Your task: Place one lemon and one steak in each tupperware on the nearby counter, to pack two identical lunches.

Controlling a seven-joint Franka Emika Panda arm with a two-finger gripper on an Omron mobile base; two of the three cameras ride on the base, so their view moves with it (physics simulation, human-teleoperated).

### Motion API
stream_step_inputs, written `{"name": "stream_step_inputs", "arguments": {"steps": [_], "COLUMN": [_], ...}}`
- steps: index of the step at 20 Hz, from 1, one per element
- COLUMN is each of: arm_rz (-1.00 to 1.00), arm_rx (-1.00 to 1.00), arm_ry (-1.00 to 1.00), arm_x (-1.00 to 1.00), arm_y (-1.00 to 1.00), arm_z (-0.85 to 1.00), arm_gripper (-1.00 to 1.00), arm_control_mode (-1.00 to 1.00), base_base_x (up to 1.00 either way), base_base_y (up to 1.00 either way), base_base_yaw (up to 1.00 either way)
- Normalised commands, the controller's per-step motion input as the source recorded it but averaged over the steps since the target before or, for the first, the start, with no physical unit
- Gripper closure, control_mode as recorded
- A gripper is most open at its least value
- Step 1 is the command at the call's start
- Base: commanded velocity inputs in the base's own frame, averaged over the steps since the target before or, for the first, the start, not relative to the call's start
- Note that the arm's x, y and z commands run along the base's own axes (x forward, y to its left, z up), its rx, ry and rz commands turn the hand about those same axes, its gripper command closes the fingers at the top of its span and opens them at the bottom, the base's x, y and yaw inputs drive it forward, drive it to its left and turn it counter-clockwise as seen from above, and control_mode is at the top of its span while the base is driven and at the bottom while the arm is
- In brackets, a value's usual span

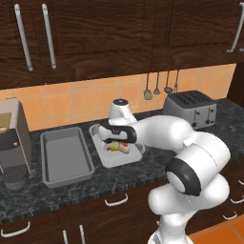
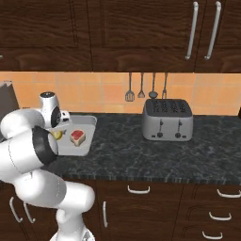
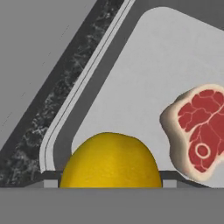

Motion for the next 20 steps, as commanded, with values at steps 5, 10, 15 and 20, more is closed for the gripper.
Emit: {"name": "stream_step_inputs", "arguments": {"steps": [5,10,15,20], "arm_rz": [0.00,0.00,0.00,0.00], "arm_rx": [0.00,0.00,0.00,0.00], "arm_ry": [0.00,0.00,0.00,0.00], "arm_x": [0.56,0.00,0.00,0.08], "arm_y": [0.03,0.01,0.01,0.03], "arm_z": [-0.15,-0.66,-0.37,-0.04], "arm_gripper": [1.00,1.00,1.00,1.00], "arm_control_mode": [-1.00,-1.00,-1.00,-1.00], "base_base_x": [0.00,0.00,0.00,0.00], "base_base_y": [0.00,0.00,0.00,0.00], "base_base_yaw": [0.00,0.00,0.00,0.00]}}
